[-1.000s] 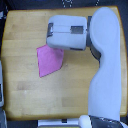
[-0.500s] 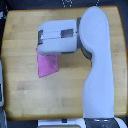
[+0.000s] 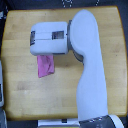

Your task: Folding a cloth

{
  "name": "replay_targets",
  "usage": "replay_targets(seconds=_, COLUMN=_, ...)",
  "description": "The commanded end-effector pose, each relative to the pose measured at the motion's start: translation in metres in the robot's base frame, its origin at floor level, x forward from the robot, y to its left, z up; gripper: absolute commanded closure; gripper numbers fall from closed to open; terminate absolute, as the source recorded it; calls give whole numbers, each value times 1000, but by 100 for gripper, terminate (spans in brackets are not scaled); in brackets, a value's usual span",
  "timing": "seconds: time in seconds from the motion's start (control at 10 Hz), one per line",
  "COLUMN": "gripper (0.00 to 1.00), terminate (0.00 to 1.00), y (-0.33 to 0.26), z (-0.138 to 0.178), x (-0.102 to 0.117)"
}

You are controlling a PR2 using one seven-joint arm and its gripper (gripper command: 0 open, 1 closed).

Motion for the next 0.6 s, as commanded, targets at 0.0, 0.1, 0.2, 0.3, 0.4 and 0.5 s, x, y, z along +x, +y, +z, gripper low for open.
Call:
replay_targets(seconds=0.0, gripper=100, terminate=0, y=31, z=-19, x=15)
replay_targets(seconds=0.1, gripper=100, terminate=0, y=28, z=-17, x=14)
replay_targets(seconds=0.2, gripper=100, terminate=0, y=28, z=-17, x=14)
replay_targets(seconds=0.3, gripper=100, terminate=0, y=25, z=-17, x=12)
replay_targets(seconds=0.4, gripper=100, terminate=0, y=25, z=-18, x=9)
replay_targets(seconds=0.5, gripper=0, terminate=0, y=25, z=-18, x=9)
